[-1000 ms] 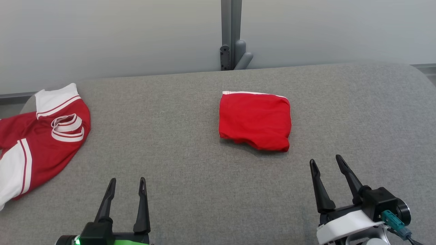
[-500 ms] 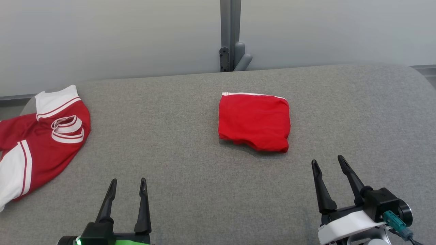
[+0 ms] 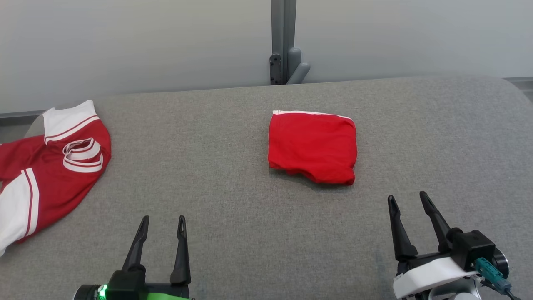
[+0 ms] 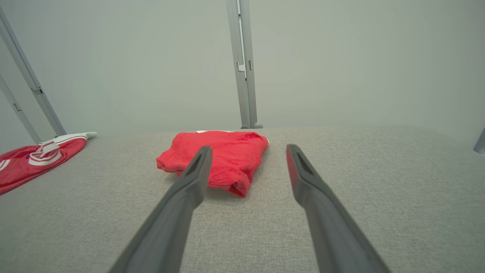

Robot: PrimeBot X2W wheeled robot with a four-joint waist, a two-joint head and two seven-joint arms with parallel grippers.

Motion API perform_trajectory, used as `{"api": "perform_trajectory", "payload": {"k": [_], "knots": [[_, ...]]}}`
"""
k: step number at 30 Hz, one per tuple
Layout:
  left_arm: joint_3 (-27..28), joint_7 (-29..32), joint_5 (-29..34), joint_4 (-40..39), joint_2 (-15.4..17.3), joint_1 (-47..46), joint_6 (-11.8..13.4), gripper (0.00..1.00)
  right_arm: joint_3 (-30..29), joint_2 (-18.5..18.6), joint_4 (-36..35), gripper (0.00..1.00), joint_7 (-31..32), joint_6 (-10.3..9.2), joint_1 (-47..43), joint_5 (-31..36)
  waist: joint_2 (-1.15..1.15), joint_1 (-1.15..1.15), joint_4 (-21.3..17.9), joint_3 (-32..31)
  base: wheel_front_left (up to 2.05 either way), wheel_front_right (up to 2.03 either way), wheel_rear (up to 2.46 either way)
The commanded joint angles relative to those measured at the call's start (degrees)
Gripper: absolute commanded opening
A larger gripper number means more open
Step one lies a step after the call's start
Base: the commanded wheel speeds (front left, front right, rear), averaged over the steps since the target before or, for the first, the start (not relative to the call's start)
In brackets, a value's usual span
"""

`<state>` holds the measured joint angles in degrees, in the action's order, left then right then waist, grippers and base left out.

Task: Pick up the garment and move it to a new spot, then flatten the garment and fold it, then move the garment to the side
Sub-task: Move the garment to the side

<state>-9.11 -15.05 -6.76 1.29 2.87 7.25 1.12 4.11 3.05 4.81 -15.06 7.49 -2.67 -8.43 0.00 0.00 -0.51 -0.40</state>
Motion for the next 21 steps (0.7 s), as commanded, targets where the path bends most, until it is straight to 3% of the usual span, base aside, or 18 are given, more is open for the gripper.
{"api": "perform_trajectory", "payload": {"k": [1,10,16,21], "knots": [[-0.2,-0.2,0.8,-0.4,0.1,-1.1,0.2,1.0,0.1,0.4,0.5,1.0,-0.1,0.0,0.5,-0.9,0.0,0.0,0.2,0.7,0.0,0.0,0.0],[-3.1,-0.2,1.5,-1.0,0.1,-5.3,-0.7,1.0,2.9,6.3,6.9,1.0,-0.1,0.0,10.7,-12.2,0.0,0.0,2.3,8.1,0.0,0.0,0.0],[-5.2,-0.2,1.8,-1.7,0.1,-10.5,-0.8,1.0,4.7,10.5,11.7,1.0,-0.1,0.0,20.1,-23.9,0.0,0.0,4.8,14.9,0.0,0.0,0.0],[-6.2,-0.2,1.9,-1.4,0.1,-13.5,-1.2,1.0,9.5,14.2,17.6,1.0,-0.1,0.0,26.6,-34.1,0.0,0.0,6.8,18.9,0.0,0.0,0.0]]}}
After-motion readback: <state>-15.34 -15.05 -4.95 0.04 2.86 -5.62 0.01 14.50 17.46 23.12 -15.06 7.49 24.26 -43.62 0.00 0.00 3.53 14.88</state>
